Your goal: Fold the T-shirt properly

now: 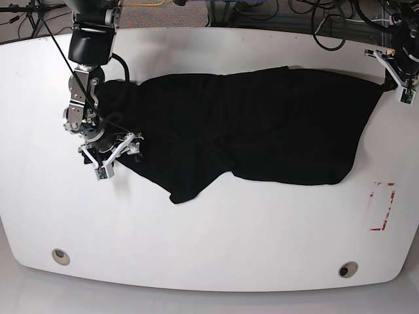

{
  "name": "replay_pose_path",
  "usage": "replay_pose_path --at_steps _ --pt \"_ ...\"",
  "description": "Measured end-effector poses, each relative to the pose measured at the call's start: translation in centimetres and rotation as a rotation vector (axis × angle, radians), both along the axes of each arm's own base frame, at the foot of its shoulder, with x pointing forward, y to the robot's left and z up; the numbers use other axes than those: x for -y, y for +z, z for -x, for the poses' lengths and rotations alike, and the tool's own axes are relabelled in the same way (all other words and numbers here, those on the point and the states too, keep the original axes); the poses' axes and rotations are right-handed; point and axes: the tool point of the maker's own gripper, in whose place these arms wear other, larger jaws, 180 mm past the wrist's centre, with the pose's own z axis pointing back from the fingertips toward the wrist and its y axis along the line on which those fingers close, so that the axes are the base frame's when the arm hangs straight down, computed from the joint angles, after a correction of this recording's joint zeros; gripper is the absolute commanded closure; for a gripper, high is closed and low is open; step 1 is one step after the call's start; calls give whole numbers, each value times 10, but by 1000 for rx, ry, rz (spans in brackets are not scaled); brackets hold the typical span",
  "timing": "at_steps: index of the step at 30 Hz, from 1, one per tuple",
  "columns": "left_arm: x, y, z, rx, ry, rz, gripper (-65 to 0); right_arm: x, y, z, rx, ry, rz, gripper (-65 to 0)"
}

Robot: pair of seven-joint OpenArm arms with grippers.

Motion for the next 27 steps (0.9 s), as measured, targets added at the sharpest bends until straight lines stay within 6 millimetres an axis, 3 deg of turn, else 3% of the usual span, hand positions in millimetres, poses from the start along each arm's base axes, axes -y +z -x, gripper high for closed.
replay_pose_path --at_steps 17,20,27 --pt "4 1 -9 11 -18 1 0 -18 0 -2 10 9 -37 -523" --pt "10 -2 -11 0 -39 -2 0 -24 -1 -2 8 35 -29 -444" --pt "5 -2 -16 -12 -37 -53 0 -35 -2 -2 12 57 -35 -78"
